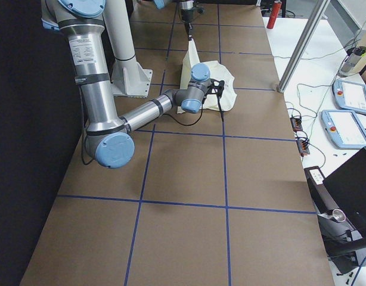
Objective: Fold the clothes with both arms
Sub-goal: 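Lift the hem with both grippers and fold it toward the collar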
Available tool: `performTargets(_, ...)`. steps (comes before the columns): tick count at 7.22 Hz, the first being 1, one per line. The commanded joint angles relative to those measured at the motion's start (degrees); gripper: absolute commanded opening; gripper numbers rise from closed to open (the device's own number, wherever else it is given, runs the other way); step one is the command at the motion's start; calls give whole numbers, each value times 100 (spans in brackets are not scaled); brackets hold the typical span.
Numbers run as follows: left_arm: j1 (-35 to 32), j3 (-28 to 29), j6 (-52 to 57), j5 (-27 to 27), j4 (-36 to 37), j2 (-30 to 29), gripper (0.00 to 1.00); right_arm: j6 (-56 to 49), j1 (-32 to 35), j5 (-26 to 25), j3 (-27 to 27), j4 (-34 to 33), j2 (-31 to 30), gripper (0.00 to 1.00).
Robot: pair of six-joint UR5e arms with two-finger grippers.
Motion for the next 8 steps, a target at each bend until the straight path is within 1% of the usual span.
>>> performTargets(1,-739,829,680,-20,-16,-290,0,-2,100,-111,-1046,-2,937,0)
performTargets(2,-776,1547,717,-11,-286,-630,0,-20,109,-312,-1312,-2,1079,0)
performTargets(4,-777,2639,674,-2,-1505,-730,0,-29,161,-463,-1786,-2,1378,0)
performTargets(5,-777,3053,673,15,-1781,-826,0,-20,179,-516,-2024,6,1510,0)
performTargets(6,-768,3344,665,24,-1957,-914,0,-20,153,-525,-2139,-11,1546,0)
performTargets(7,-768,3478,665,24,-2063,-950,0,-11,127,-525,-2227,-11,1590,0)
performTargets(8,-759,3488,647,24,-2065,-994,0,-20,118,-534,-2324,-11,1643,0)
